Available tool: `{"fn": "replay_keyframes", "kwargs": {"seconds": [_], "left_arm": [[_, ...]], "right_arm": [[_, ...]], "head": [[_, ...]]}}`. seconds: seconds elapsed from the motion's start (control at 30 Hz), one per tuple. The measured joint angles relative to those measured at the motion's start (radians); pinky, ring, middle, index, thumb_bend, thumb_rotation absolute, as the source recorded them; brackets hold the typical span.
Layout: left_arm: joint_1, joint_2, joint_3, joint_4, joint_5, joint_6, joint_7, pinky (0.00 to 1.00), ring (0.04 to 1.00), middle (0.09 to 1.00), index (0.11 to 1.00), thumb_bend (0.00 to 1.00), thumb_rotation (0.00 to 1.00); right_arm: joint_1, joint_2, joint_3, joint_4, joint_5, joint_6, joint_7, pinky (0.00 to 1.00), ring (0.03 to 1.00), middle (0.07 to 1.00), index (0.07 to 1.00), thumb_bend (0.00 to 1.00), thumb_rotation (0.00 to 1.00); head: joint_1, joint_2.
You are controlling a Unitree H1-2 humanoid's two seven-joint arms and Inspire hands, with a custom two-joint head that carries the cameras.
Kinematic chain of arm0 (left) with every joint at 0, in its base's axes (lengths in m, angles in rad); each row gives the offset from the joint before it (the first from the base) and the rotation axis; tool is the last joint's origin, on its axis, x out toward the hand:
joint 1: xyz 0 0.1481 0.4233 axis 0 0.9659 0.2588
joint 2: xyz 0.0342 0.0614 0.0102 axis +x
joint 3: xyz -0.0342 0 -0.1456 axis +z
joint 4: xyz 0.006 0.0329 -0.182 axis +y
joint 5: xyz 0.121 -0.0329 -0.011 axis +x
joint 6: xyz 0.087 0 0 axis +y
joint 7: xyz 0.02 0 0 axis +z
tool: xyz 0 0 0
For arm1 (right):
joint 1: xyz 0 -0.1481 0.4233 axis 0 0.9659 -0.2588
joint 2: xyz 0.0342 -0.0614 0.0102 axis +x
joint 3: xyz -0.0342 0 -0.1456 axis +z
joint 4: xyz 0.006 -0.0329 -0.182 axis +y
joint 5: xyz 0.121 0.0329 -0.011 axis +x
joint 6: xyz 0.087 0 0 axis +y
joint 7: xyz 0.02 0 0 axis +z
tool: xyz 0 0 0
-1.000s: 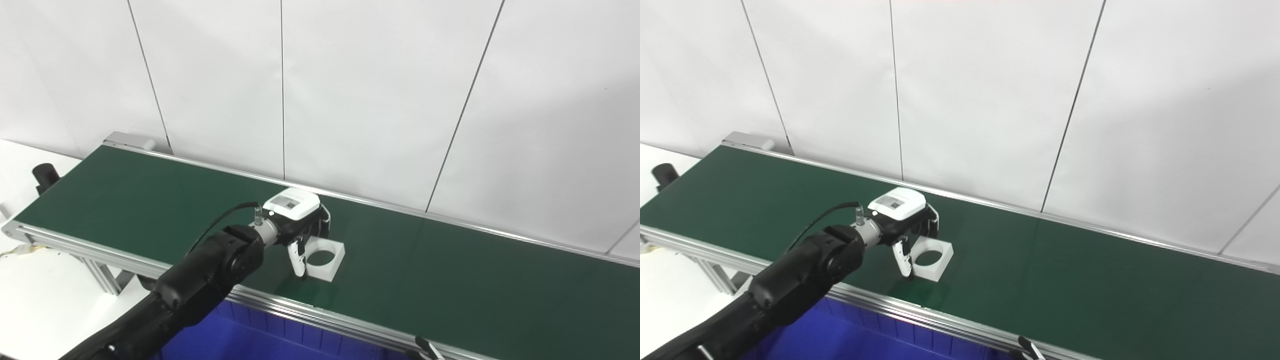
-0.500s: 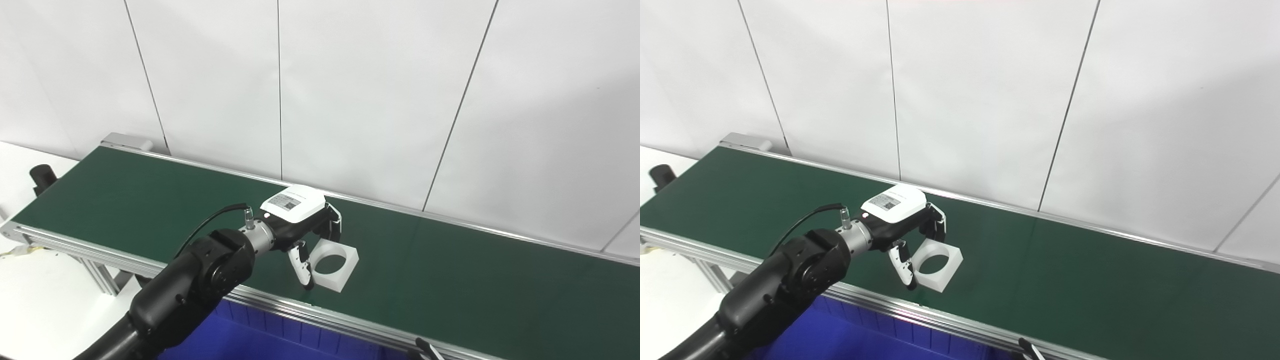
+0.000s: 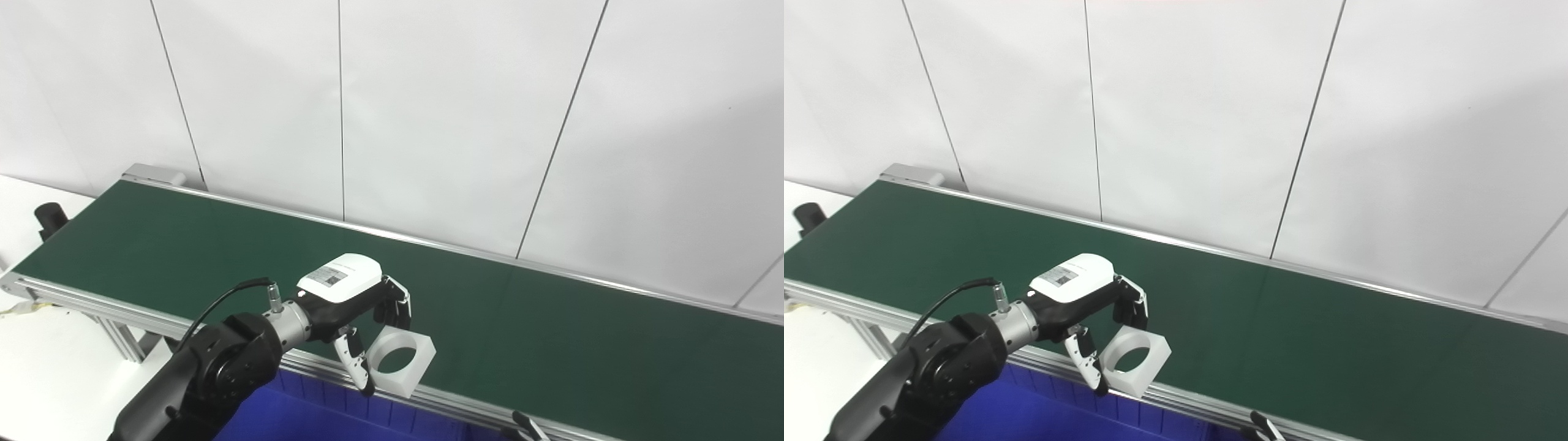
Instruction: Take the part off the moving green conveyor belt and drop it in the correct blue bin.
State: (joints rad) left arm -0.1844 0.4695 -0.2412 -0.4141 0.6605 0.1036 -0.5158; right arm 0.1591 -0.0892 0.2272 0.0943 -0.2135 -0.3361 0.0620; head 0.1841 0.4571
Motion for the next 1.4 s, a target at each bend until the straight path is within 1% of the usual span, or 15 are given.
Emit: {"fn": "replay_keyframes", "kwargs": {"seconds": [0.3, 0.47, 0.53, 0.63, 0.67, 0.73, 0.77, 0.8, 0.83, 0.87, 0.9, 0.97, 1.13, 1.23, 1.4], "left_arm": [[0.090, -0.001, 0.016, -0.001, -0.048, -0.008, 0.002, 0.64, 0.550, 0.477, 0.490, 0.53, 0.00], [0.135, -0.001, 0.042, 0.011, -0.074, -0.016, 0.021, 0.63, 0.533, 0.461, 0.503, 0.52, 0.00], [0.153, -0.001, 0.044, 0.015, -0.092, -0.024, 0.025, 0.62, 0.518, 0.461, 0.504, 0.52, 0.00], [0.176, -0.001, 0.043, 0.038, -0.113, -0.059, 0.038, 0.58, 0.492, 0.460, 0.503, 0.53, 0.00], [0.180, -0.002, 0.042, 0.046, -0.113, -0.061, 0.038, 0.57, 0.485, 0.459, 0.503, 0.53, 0.00], [0.186, -0.002, 0.040, 0.052, -0.113, -0.062, 0.038, 0.55, 0.477, 0.459, 0.502, 0.53, 0.00], [0.186, -0.002, 0.039, 0.052, -0.113, -0.063, 0.038, 0.55, 0.476, 0.459, 0.502, 0.53, 0.00], [0.186, -0.004, 0.039, 0.052, -0.113, -0.063, 0.039, 0.55, 0.481, 0.461, 0.502, 0.53, 0.00], [0.186, -0.005, 0.039, 0.052, -0.113, -0.063, 0.039, 0.55, 0.484, 0.462, 0.502, 0.53, 0.00], [0.186, -0.006, 0.038, 0.053, -0.113, -0.063, 0.039, 0.55, 0.483, 0.463, 0.501, 0.53, 0.00], [0.185, -0.007, 0.038, 0.053, -0.115, -0.064, 0.039, 0.55, 0.483, 0.463, 0.501, 0.52, 0.00], [0.185, -0.007, 0.039, 0.056, -0.132, -0.065, 0.038, 0.55, 0.478, 0.463, 0.501, 0.53, 0.00], [0.185, -0.008, 0.040, 0.065, -0.157, -0.066, 0.038, 0.48, 0.434, 0.454, 0.505, 0.52, 0.00], [0.186, -0.009, 0.040, 0.082, -0.166, -0.066, 0.038, 0.50, 0.438, 0.453, 0.504, 0.52, 0.00], [0.186, -0.018, 0.040, 0.081, -0.161, -0.051, 0.038, 0.53, 0.456, 0.453, 0.505, 0.52, 0.00]], "right_arm": [[0.020, -0.009, -0.009, -0.044, 0.000, 0.001, 0.001, 0.71, 0.793, 0.825, 0.898, 0.56, 0.22], [0.029, -0.009, -0.014, -0.071, -0.006, 0.004, 0.001, 0.70, 0.784, 0.820, 0.895, 0.54, 0.21], [0.029, -0.009, -0.017, -0.078, -0.006, 0.009, 0.002, 0.70, 0.781, 0.817, 0.892, 0.54, 0.20], [0.029, -0.009, -0.022, -0.087, -0.002, 0.019, 0.006, 0.70, 0.778, 0.812, 0.888, 0.53, 0.17], [0.029, -0.010, -0.023, -0.091, 0.001, 0.019, 0.007, 0.70, 0.777, 0.811, 0.887, 0.53, 0.17], [0.029, -0.012, -0.025, -0.101, 0.003, 0.020, 0.009, 0.70, 0.777, 0.808, 0.882, 0.53, 0.20], [0.029, -0.013, -0.027, -0.103, 0.002, 0.022, 0.009, 0.70, 0.776, 0.808, 0.881, 0.53, 0.21], [0.029, -0.013, -0.028, -0.106, 0.002, 0.028, 0.009, 0.69, 0.775, 0.806, 0.880, 0.53, 0.22], [0.029, -0.013, -0.030, -0.108, 0.002, 0.032, 0.010, 0.69, 0.774, 0.805, 0.880, 0.53, 0.24], [0.030, -0.014, -0.031, -0.112, 0.002, 0.039, 0.010, 0.69, 0.776, 0.809, 0.888, 0.55, 0.29], [0.030, -0.014, -0.033, -0.116, 0.002, 0.049, 0.011, 0.69, 0.777, 0.810, 0.888, 0.56, 0.30], [0.030, -0.016, -0.037, -0.121, 0.005, 0.060, 0.013, 0.69, 0.777, 0.812, 0.891, 0.57, 0.32], [0.025, -0.022, -0.048, -0.127, 0.012, 0.064, 0.014, 0.69, 0.773, 0.806, 0.887, 0.62, 0.41], [0.023, -0.022, -0.051, -0.127, 0.015, 0.065, 0.014, 0.68, 0.772, 0.804, 0.883, 0.63, 0.43], [0.022, -0.022, -0.054, -0.130, 0.019, 0.067, 0.014, 0.69, 0.770, 0.797, 0.881, 0.64, 0.44]], "head": [[-0.002, 0.048], [-0.003, 0.067], [-0.005, 0.089], [-0.006, 0.103], [-0.005, 0.124], [-0.005, 0.127], [-0.005, 0.152], [-0.005, 0.155], [-0.005, 0.173], [0.000, 0.202], [0.000, 0.202], [0.006, 0.231], [0.018, 0.261], [0.020, 0.279], [0.020, 0.290]]}}
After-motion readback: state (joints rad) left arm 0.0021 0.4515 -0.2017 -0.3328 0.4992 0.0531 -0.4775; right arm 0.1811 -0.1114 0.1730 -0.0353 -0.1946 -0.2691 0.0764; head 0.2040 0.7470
